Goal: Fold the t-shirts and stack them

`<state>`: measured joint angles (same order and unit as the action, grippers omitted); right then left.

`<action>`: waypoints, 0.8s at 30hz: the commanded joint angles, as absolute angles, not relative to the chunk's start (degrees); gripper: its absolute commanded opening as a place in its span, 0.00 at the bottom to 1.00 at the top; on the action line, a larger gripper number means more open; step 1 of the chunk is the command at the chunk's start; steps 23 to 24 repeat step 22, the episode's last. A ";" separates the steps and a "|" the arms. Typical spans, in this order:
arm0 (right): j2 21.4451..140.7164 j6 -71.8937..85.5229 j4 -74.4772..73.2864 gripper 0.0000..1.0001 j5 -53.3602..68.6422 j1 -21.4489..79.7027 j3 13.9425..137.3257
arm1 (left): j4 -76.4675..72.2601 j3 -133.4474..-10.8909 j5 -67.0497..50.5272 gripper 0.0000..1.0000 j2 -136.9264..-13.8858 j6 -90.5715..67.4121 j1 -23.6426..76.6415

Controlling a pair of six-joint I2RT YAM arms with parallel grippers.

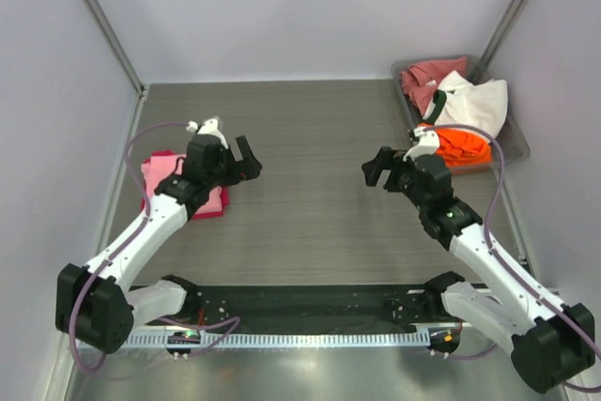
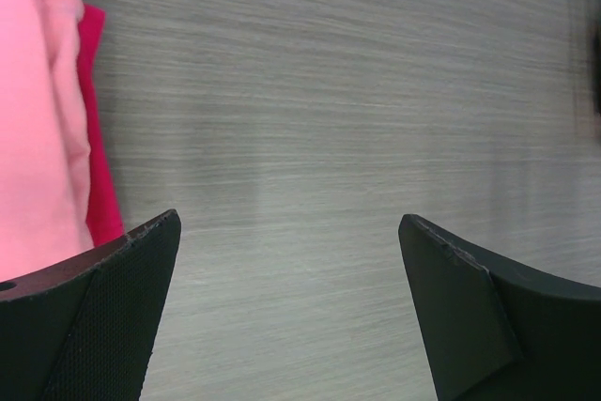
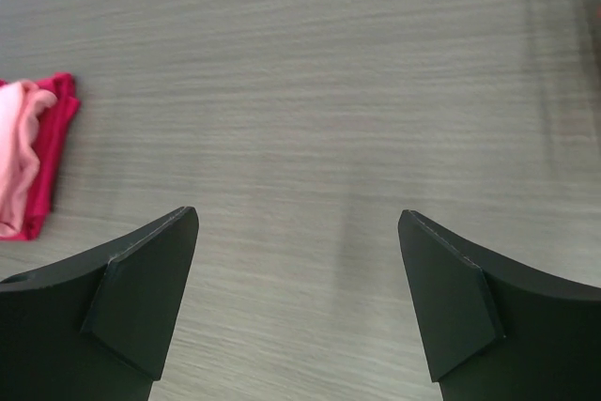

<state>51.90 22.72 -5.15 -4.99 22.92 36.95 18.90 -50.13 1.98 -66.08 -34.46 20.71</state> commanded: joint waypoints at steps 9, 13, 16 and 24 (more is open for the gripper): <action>39.03 22.41 -5.19 0.94 -16.53 23.12 26.37 | -22.05 -21.01 13.80 1.00 -55.46 -27.16 31.73; 38.23 22.41 3.67 0.93 -13.19 23.12 18.66 | -20.58 -20.39 10.29 1.00 -53.97 -26.01 31.82; 39.02 23.02 6.42 0.92 -14.06 23.12 16.35 | -21.53 -18.29 7.74 1.00 -51.34 -27.24 31.82; 39.29 22.76 6.07 0.91 -14.31 23.11 17.92 | -19.87 -18.19 13.16 1.00 -47.20 -23.31 31.73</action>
